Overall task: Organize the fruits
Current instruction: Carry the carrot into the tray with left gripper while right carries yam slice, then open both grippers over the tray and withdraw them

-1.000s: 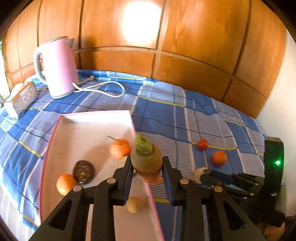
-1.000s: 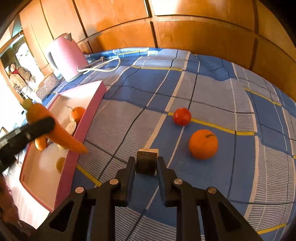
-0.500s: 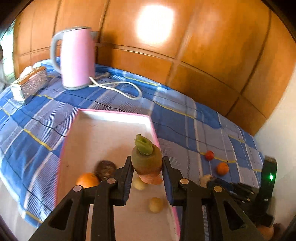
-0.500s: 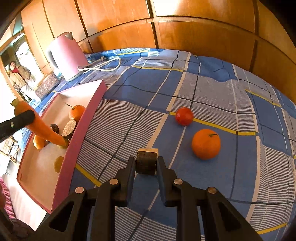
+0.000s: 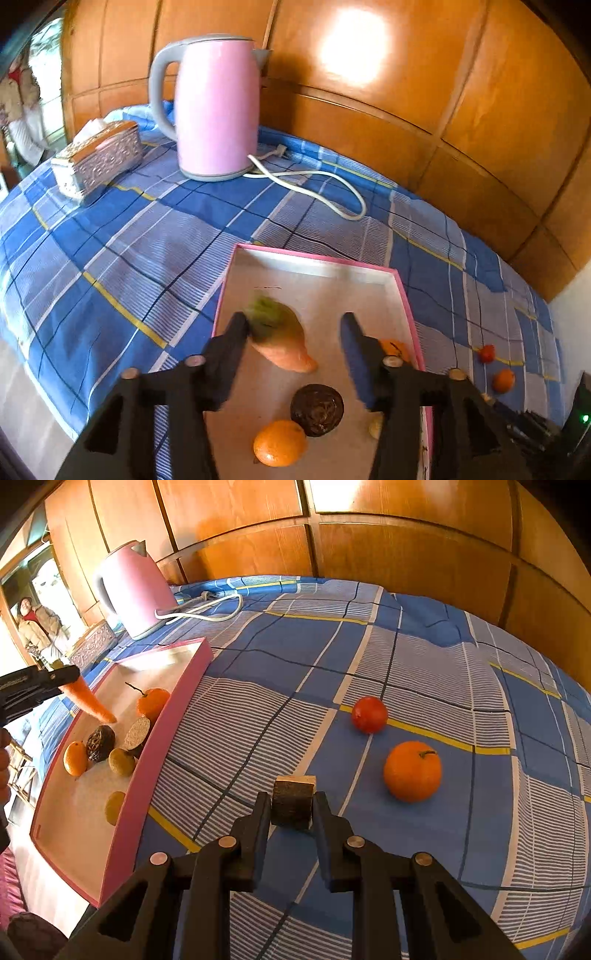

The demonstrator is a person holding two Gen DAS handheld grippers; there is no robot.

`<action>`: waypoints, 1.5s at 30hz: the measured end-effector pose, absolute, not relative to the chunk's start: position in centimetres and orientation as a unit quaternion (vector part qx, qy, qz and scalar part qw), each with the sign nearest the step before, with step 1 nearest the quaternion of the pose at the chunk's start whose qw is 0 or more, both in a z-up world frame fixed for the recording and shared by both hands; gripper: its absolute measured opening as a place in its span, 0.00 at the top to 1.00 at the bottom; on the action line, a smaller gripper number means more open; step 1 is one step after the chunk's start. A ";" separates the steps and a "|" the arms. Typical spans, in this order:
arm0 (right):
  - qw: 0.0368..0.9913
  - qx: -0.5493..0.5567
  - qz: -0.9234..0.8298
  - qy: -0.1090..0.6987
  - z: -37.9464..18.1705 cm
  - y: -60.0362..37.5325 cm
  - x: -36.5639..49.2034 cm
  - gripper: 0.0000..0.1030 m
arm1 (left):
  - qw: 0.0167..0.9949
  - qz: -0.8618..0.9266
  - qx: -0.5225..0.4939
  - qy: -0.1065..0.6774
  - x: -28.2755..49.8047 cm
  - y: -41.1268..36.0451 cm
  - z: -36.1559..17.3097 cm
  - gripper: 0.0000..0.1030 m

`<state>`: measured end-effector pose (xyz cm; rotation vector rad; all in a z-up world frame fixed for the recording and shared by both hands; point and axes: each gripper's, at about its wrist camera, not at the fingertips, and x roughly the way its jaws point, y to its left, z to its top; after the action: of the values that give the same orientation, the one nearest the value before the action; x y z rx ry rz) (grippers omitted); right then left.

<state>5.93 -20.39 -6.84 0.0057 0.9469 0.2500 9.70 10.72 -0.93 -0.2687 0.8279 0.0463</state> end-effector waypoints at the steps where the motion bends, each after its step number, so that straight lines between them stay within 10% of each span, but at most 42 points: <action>1: 0.883 0.001 0.119 0.455 -6.9 -20.4 5.9 0.78 | 0.907 0.027 -0.132 0.400 9.5 11.0 -0.9 0.48; 45: 0.853 0.011 0.293 0.433 -2.7 -8.3 3.1 0.71 | 0.924 0.051 -0.092 0.367 1.1 9.1 -0.5 0.37</action>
<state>3.09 -8.31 -2.69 0.0225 0.9109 0.6161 1.06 9.08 -0.53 -0.1894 0.7539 0.1053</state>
